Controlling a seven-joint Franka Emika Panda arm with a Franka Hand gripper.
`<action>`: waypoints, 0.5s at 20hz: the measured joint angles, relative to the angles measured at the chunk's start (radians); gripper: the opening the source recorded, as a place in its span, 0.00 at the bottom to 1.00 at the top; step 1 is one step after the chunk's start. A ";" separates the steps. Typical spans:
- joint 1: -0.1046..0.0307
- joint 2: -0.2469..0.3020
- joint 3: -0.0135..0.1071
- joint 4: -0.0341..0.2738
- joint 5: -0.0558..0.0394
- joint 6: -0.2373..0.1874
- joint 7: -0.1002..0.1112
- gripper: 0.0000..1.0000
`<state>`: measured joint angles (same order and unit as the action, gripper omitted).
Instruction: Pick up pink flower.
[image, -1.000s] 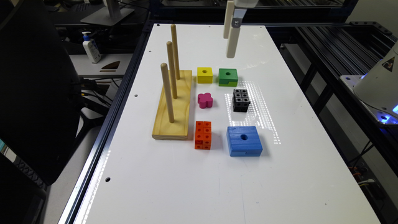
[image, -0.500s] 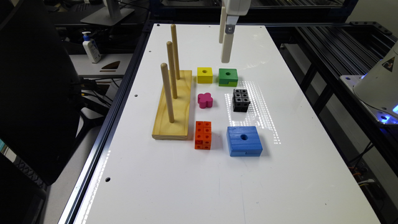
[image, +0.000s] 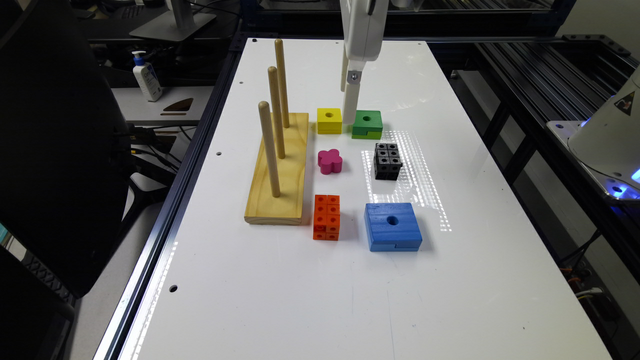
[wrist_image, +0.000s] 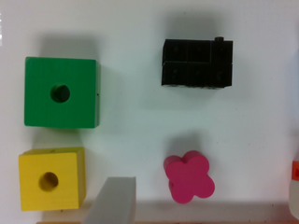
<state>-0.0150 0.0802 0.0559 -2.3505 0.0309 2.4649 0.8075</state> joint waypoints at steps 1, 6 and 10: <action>0.000 0.002 0.000 0.000 0.0000 0.000 0.000 1.00; 0.000 0.061 0.000 0.000 -0.0006 0.050 0.000 1.00; 0.000 0.088 -0.001 0.001 -0.0008 0.078 0.000 1.00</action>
<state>-0.0151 0.1684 0.0552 -2.3495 0.0301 2.5427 0.8075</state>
